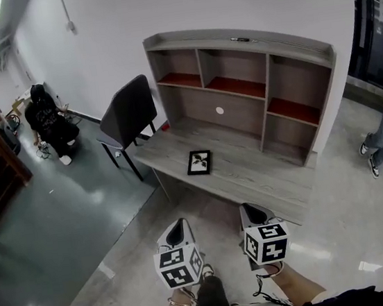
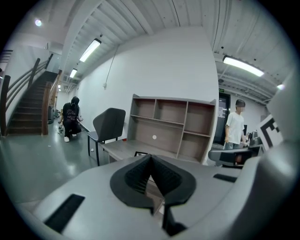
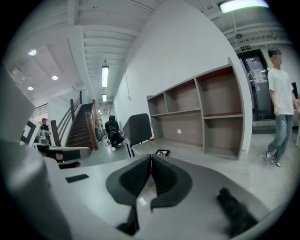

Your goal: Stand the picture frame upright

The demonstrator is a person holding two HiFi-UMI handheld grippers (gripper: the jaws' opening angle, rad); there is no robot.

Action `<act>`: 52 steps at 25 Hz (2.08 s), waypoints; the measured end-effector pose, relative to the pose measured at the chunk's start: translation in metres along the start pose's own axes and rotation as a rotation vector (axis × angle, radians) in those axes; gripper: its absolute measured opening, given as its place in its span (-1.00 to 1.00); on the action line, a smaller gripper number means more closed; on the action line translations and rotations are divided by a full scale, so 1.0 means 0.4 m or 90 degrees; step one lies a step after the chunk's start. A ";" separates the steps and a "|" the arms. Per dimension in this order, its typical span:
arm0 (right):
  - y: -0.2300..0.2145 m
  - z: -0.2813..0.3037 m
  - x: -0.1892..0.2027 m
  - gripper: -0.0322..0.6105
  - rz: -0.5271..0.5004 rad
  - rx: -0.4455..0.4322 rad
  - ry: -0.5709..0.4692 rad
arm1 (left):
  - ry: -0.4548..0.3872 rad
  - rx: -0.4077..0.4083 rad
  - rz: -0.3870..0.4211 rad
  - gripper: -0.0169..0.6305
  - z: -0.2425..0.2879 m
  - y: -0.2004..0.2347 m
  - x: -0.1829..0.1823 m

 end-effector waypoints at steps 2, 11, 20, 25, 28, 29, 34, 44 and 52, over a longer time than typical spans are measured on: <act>-0.009 0.025 -0.006 -0.80 -0.001 0.006 0.000 | 0.002 0.006 -0.005 -0.94 0.036 0.007 0.001; -0.029 0.190 -0.089 -0.80 -0.001 0.042 -0.016 | -0.025 0.042 0.002 -0.94 0.235 0.080 -0.080; 0.004 0.375 -0.198 -0.80 0.006 0.069 -0.032 | -0.035 0.077 -0.001 -0.94 0.430 0.198 -0.172; -0.004 0.474 -0.239 -0.80 0.006 0.095 -0.029 | -0.034 0.100 -0.005 -0.94 0.535 0.241 -0.197; -0.003 0.533 -0.261 -0.80 0.011 0.106 -0.037 | -0.030 0.115 -0.003 -0.94 0.595 0.269 -0.198; -0.002 0.553 -0.268 -0.80 0.012 0.108 -0.040 | -0.030 0.119 -0.003 -0.94 0.614 0.280 -0.200; -0.006 0.639 -0.301 -0.80 0.023 0.126 -0.044 | -0.031 0.132 0.004 -0.94 0.715 0.337 -0.239; -0.081 0.725 -0.267 -0.80 0.068 0.188 -0.009 | 0.030 0.152 0.016 -0.94 0.859 0.380 -0.203; -0.134 0.805 -0.241 -0.80 0.085 0.178 0.024 | 0.069 0.138 0.015 -0.93 0.908 0.368 -0.154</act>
Point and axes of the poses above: the fingertips, and each gripper's own axes: z forward along the fingers, y to its left, x out of its underside, the point moved 3 cm from there along -z, backward along the fingers, and after that the axes turned 13 degrees about z, right-handed, at the moved point
